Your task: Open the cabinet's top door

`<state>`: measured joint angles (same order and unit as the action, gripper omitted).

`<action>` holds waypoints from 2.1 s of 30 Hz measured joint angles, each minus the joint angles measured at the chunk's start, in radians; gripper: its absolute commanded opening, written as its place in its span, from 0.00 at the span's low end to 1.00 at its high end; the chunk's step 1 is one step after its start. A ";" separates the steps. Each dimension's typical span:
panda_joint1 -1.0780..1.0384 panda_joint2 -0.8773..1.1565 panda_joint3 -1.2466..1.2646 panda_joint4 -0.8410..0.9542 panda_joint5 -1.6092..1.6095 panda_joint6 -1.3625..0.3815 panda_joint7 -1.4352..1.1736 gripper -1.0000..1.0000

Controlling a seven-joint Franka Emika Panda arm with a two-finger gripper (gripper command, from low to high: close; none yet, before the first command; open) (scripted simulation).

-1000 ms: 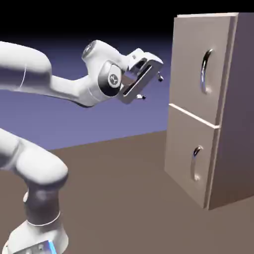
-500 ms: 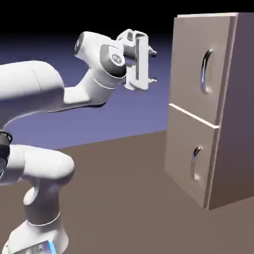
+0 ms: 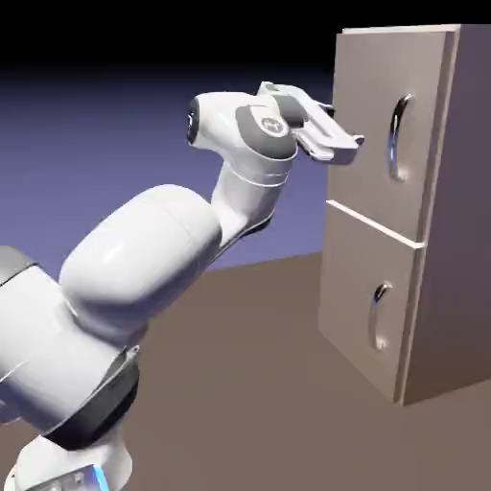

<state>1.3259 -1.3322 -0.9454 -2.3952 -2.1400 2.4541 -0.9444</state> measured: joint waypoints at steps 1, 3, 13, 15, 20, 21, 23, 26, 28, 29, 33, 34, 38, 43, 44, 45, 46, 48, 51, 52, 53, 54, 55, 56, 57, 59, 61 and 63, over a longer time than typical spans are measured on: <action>0.027 -0.015 -0.019 0.008 -0.043 -0.012 -0.034 0.50; 0.080 -0.046 -0.058 0.025 -0.130 -0.036 -0.103 0.50; 0.292 -0.065 -0.178 0.198 -0.308 -0.051 -0.212 0.00; 0.274 -0.060 -0.163 0.165 -0.317 -0.095 -0.186 0.00; 0.202 -0.022 -0.080 0.018 -0.322 -0.313 -0.075 0.00; 0.191 -0.013 -0.063 -0.008 -0.317 -0.356 -0.056 0.00; 0.175 0.008 -0.027 -0.054 -0.301 -0.443 -0.020 0.00; 0.161 0.043 0.029 -0.111 -0.267 -0.574 0.029 0.00; 0.159 0.070 0.067 -0.141 -0.237 -0.661 0.060 0.00; 0.160 0.084 0.086 -0.154 -0.221 -0.704 0.075 0.00; 0.180 0.151 0.159 -0.188 -0.145 -0.878 0.135 0.00; 0.189 0.170 0.176 -0.193 -0.124 -0.922 0.151 0.00; 0.236 0.261 0.237 -0.191 -0.028 -1.096 0.216 0.00; 0.325 0.413 0.287 -0.140 0.120 -1.313 0.313 0.00; 0.346 0.449 0.292 -0.122 0.154 -1.354 0.335 0.00; 0.367 0.486 0.294 -0.102 0.187 -1.392 0.357 0.00; 0.388 0.522 0.294 -0.080 0.220 -1.427 0.378 0.00; 0.427 0.594 0.289 -0.033 0.285 -1.487 0.418 0.00; 0.482 0.703 0.270 0.045 0.380 -1.556 0.473 0.00; 0.498 0.739 0.261 0.072 0.411 -1.574 0.490 0.00; 0.514 0.775 0.251 0.100 0.441 -1.590 0.505 0.00; 0.528 0.812 0.240 0.129 0.472 -1.603 0.519 0.00; 0.541 0.848 0.229 0.157 0.501 -1.613 0.532 0.00; 0.553 0.884 0.217 0.186 0.531 -1.622 0.544 0.00; 0.564 0.920 0.205 0.214 0.560 -1.629 0.554 0.00; 0.581 0.993 0.181 0.271 0.616 -1.638 0.570 0.00; 0.592 1.065 0.157 0.327 0.670 -1.641 0.580 0.00; 0.597 1.138 0.136 0.382 0.723 -1.639 0.584 0.00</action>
<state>1.9229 -0.1945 -0.8097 -2.0136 -1.4171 0.8148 -0.3605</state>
